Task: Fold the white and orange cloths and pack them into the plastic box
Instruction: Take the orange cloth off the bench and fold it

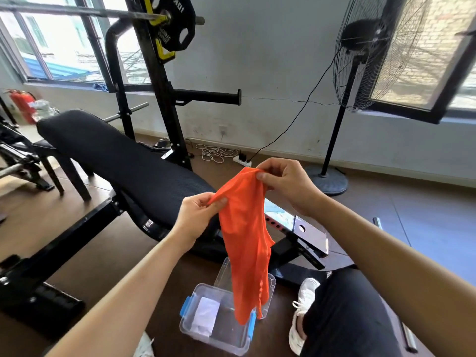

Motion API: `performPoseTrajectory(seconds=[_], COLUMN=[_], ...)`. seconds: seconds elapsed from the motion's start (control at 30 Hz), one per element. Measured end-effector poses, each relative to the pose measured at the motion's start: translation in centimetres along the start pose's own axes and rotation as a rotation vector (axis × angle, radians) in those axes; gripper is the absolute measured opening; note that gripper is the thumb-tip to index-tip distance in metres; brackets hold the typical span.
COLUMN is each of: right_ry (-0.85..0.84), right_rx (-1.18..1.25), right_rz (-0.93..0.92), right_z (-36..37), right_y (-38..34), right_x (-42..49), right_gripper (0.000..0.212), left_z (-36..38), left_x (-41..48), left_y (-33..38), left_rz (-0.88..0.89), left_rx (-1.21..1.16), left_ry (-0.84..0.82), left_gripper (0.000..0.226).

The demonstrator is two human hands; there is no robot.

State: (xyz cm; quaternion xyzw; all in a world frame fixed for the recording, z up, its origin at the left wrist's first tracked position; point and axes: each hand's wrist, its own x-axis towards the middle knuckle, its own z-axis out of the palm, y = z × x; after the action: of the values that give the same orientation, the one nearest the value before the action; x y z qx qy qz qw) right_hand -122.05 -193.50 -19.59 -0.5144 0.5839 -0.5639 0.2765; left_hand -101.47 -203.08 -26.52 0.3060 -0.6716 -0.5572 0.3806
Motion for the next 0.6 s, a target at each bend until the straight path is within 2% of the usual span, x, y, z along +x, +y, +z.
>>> performPoseTrajectory(seconds=[0.17,0.33,0.47,0.6], right_ry=[-0.021,-0.103,-0.241,-0.236], right_rx=[-0.114,-0.342,-0.522,-0.655], right_rz=[-0.039,-0.149,-0.138,-0.198], right_z=[-1.1,-1.1,-1.4,-1.3], right_y=[0.5,0.1,-0.8,-1.4], right_x=[-0.4,-0.8,-1.2,-1.1], right_gripper=[0.017,0.027,0.041,0.050], left_z=[-0.9,-1.2,-1.3,-1.9], left_x=[1.4,2.6,2.9,2.9], left_y=[2.0,3.2,3.8,4.0], left_rz=[0.010,0.062,0.074,0.092], left_rx=[-0.106,0.009,0.068,0.071], left_ry=[0.092,0.121,0.108,0.110], left_gripper=[0.010,0.011,0.018,0.019])
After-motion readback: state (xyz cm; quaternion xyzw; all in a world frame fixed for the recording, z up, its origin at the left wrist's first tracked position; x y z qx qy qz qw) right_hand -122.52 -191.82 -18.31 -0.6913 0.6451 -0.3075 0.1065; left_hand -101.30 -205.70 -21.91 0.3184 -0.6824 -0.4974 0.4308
